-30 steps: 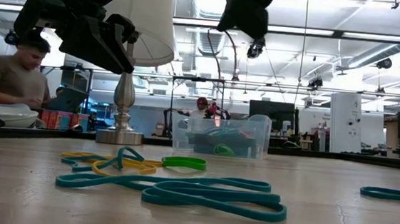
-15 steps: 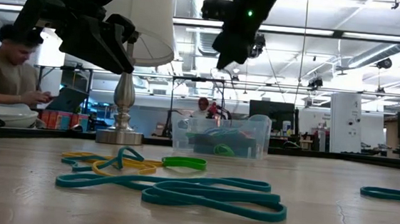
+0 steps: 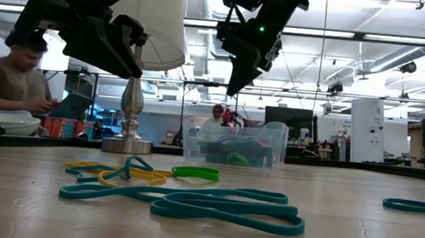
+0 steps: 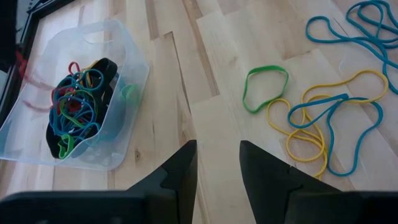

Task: Pick and place rubber bands into bin
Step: Put the red rubber bands into the bin, then put the yellow rubber bands into the bin

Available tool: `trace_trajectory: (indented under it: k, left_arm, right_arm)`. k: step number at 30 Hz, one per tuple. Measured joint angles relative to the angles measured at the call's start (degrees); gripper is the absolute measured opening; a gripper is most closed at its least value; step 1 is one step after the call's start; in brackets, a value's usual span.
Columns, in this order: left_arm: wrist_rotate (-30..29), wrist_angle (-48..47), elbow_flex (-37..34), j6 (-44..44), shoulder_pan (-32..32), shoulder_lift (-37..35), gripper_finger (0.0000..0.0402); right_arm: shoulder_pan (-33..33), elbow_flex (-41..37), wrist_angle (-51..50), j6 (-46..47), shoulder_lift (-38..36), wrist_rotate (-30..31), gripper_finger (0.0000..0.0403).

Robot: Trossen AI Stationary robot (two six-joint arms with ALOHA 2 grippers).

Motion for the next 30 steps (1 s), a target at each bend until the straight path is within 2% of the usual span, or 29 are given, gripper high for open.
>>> trace_trajectory:
  k: [8, 13, 23, 30]
  left_arm:
    - [0.00, 0.06, -0.25, 0.00, -0.01, 0.00, 0.0105]
    - [0.02, 0.09, -0.88, -0.04, -0.02, 0.00, 0.0105]
    - [0.46, 2.99, -2.36, -4.87, -0.72, 0.00, 0.0105]
    - [3.46, 2.93, -2.27, -6.47, -4.36, 0.00, 0.0105]
  right_arm:
    - [0.07, 0.00, -0.01, 0.97, 0.03, -0.99, 0.0111]
    - [2.06, -0.10, -0.05, 1.06, 0.03, -1.68, 0.0138]
    - [14.24, -0.77, 0.15, -3.56, -0.01, -1.43, 0.0133]
    - [24.24, -0.87, 0.42, -3.51, -0.03, 0.21, 0.0117]
